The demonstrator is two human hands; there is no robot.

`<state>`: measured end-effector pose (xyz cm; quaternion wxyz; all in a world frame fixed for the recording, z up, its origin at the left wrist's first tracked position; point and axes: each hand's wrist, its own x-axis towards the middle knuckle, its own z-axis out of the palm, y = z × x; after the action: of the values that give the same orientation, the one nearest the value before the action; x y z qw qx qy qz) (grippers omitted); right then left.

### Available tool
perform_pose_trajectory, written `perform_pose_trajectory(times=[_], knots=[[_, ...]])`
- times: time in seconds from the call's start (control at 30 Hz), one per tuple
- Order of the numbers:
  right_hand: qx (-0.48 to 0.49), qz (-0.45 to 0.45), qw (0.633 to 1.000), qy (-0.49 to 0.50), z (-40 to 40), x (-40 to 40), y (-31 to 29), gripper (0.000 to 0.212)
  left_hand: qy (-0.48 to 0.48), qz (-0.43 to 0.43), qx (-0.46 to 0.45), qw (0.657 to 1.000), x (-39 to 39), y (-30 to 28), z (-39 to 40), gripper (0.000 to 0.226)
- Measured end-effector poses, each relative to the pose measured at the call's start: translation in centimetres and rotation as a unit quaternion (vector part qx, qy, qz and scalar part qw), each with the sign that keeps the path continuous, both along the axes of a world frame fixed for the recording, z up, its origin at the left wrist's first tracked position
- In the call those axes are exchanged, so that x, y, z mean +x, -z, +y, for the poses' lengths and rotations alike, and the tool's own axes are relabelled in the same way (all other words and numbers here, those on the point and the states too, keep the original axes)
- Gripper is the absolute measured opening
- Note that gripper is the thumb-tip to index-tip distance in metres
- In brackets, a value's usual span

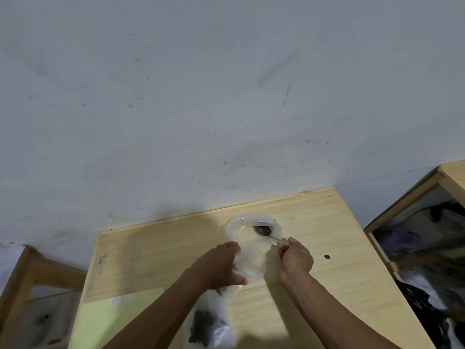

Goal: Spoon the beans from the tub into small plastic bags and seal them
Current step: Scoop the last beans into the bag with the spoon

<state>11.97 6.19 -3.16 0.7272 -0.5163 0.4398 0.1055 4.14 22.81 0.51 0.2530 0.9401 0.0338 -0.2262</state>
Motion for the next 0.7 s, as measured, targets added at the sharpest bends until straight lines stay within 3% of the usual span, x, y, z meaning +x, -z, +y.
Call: perform_pose_trajectory(times=[0.23,0.4,0.7], knots=[[0.058,-0.067,0.994,0.060,0.0,-0.2,-0.2,0.024,0.016,-0.009,-0.013,1.000,-0.2,-0.4,-0.7,0.073],[0.066,-0.112,0.991,-0.035,-1.0,-0.2,-0.4,0.022,-0.009,-0.031,-0.027,0.999,-0.1,-0.6,-0.5,0.071],[-0.010,-0.161,0.967,-0.195,-3.9,-1.0,-0.7,0.022,-0.041,-0.039,-0.029,0.998,0.1,-0.6,-1.7,0.078]])
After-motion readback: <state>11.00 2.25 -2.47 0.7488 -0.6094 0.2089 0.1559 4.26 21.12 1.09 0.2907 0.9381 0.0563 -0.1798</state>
